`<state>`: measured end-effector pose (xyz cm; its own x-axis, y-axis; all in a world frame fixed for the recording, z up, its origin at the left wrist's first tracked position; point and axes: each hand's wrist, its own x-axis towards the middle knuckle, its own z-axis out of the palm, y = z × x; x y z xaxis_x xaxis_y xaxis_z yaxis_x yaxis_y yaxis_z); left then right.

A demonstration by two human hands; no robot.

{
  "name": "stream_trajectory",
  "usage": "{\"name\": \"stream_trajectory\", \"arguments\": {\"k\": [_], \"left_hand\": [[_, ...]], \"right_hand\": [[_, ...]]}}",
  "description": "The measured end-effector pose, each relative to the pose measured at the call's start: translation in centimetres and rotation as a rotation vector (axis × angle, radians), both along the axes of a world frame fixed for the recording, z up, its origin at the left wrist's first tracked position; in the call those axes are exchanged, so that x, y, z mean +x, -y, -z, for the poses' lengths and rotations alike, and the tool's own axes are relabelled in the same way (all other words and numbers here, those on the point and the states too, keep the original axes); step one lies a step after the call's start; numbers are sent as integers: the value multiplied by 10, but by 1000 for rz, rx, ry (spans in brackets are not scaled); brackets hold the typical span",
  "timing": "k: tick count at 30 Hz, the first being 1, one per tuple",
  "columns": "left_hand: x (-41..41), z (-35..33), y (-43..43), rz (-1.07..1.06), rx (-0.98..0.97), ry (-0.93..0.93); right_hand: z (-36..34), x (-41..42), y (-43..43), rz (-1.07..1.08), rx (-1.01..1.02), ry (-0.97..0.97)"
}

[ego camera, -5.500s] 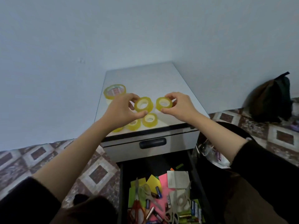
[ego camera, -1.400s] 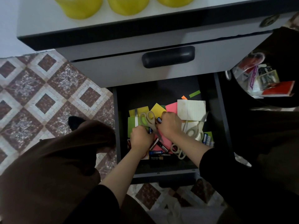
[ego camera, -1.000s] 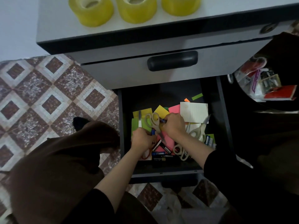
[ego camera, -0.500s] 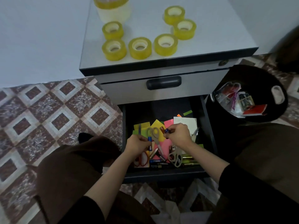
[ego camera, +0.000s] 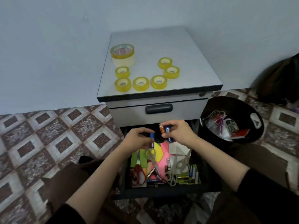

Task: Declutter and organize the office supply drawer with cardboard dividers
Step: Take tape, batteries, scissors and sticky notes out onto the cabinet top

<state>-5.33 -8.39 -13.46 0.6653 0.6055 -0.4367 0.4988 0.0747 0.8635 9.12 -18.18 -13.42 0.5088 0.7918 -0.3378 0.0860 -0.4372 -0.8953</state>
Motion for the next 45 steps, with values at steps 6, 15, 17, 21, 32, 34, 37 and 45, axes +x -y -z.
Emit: {"name": "stream_trajectory", "arguments": {"k": [6, 15, 17, 21, 32, 34, 37, 45], "left_hand": [[12, -62, -13, 57, 106, 84], [27, -138, -67, -133, 277, 191], [35, -152, -86, -157, 321, 156], [57, -165, -122, -179, 353, 88], [118, -140, -174, 61, 588, -290], [126, -138, -178, 96, 638, -357], [133, -136, -181, 145, 692, -431], [131, -127, -185, 145, 785, -448]], "right_hand": [[-60, 11, -8, 5, 110, -272], [-120, 34, -42, -40, 204, -270], [-130, 40, -57, 7, 247, -288], [-143, 55, -87, 65, 243, -193], [-125, 86, -154, 143, 147, 3], [-124, 87, -163, 127, 127, 100], [-123, 87, -173, 86, 100, 155], [-113, 82, -188, -17, 23, 264]]}}
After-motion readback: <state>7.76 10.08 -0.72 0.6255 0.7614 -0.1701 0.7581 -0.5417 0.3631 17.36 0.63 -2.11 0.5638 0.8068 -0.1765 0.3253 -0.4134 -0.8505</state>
